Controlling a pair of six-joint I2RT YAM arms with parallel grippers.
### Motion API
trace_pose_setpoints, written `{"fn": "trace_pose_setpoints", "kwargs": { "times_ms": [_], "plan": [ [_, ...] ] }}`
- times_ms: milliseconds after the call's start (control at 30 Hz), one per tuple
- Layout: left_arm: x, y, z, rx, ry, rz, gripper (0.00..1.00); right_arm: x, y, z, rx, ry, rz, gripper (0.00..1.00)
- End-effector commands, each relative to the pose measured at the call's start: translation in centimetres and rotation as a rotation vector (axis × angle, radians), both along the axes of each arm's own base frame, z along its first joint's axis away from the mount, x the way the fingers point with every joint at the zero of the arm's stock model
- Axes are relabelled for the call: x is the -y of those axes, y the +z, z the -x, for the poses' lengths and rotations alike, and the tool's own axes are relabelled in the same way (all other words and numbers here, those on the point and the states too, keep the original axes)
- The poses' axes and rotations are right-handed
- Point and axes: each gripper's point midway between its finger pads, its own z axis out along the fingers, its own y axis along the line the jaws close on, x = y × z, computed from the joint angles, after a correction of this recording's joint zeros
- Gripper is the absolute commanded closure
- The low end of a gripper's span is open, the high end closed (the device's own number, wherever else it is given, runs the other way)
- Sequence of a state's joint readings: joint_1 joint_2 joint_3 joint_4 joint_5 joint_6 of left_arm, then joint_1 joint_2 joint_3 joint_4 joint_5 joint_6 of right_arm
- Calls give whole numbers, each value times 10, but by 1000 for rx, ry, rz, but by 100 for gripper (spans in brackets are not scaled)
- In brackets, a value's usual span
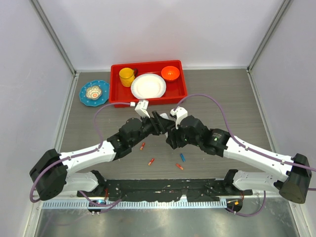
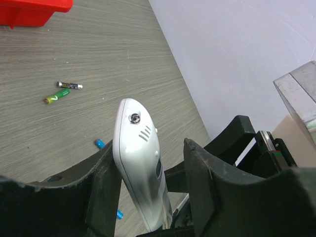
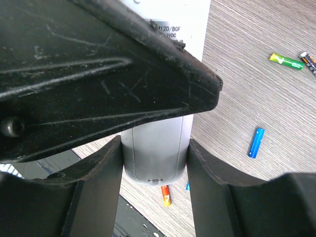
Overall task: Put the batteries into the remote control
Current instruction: Adjust the remote control.
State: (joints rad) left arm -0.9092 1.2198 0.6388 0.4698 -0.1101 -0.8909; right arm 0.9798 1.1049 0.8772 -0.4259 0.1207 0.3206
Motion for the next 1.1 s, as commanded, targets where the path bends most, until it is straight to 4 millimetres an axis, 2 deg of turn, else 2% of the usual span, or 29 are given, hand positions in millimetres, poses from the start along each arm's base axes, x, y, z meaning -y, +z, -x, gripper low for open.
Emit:
{"fn": "trace_pose_setpoints", "kwargs": {
  "times_ms": [0, 167, 300, 533, 600, 633, 667, 733, 767, 833, 1033, 1067],
  "plan": [
    [4, 11, 3, 29, -12, 47, 48, -12, 31, -6, 53, -4, -92, 80],
    [3, 7, 4, 24, -14, 48, 57, -11, 30, -6, 55, -6, -92, 80],
    [4, 5, 5, 18, -20, 49, 60, -11, 31, -6, 56, -6, -93, 80],
    [4, 6, 5, 23, -23, 53, 83, -9, 31, -5, 54, -7, -96, 80],
    [4, 6, 5, 24, -20, 54, 86, -9, 31, -5, 53, -9, -96, 79],
    [4, 6, 5, 25, -20, 55, 92, -9, 32, -4, 55, -8, -96, 79],
    [4, 7, 4, 28, -21, 56, 97, -9, 31, -4, 51, -7, -96, 77],
    [3, 6, 5, 29, -18, 57, 100, -9, 32, -3, 49, -7, -103, 67],
    [3, 10, 4, 41, -14, 75, 100, -9, 34, -3, 49, -9, -109, 51],
    [-3, 8, 1, 44, 19, 82, 100, -9, 38, -2, 44, -19, -134, 36],
    [-28, 21, -12, 113, 151, 88, 100, -19, 65, 14, 7, 45, -227, 14],
    [-33, 25, -15, 128, 176, 87, 100, -19, 68, 16, 4, 51, -236, 13]
  ]
}}
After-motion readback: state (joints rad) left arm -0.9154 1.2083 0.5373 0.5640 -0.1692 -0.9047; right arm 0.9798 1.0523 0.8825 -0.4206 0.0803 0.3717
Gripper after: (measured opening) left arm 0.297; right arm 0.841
